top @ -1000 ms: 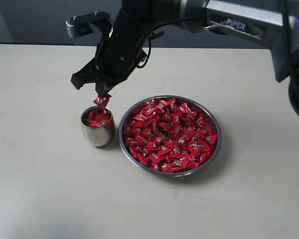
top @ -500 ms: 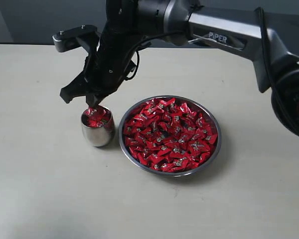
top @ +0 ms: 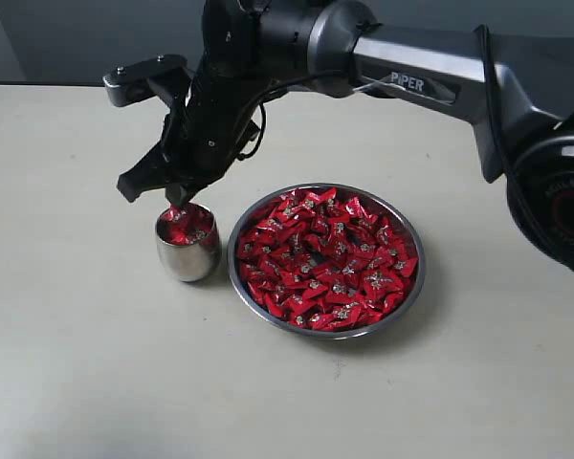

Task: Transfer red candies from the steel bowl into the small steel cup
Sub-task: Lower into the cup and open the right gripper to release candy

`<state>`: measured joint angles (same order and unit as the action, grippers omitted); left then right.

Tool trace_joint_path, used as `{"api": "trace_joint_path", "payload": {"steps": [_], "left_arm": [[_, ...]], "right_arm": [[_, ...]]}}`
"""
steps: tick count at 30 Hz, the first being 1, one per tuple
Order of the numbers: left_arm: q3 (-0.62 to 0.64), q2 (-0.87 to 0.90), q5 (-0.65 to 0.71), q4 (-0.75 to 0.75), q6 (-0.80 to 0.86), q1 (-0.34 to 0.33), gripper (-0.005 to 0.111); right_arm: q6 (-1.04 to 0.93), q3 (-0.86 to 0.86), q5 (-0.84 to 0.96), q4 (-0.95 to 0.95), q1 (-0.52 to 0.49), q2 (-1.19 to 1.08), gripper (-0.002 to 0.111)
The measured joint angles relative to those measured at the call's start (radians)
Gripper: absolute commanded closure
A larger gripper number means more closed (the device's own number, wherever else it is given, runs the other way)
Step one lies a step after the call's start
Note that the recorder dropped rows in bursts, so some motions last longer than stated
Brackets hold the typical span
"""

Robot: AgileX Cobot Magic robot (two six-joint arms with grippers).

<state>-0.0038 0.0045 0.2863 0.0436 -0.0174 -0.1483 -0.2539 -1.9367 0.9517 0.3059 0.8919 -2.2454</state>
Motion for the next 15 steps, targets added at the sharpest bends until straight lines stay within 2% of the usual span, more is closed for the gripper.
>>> {"api": "trace_joint_path", "payload": {"steps": [15], "left_arm": [[0.0,0.0,0.0,0.0,0.0,0.0,0.106]], "right_arm": [[-0.002,-0.002,0.001,-0.009,0.01,-0.029,0.109]]}}
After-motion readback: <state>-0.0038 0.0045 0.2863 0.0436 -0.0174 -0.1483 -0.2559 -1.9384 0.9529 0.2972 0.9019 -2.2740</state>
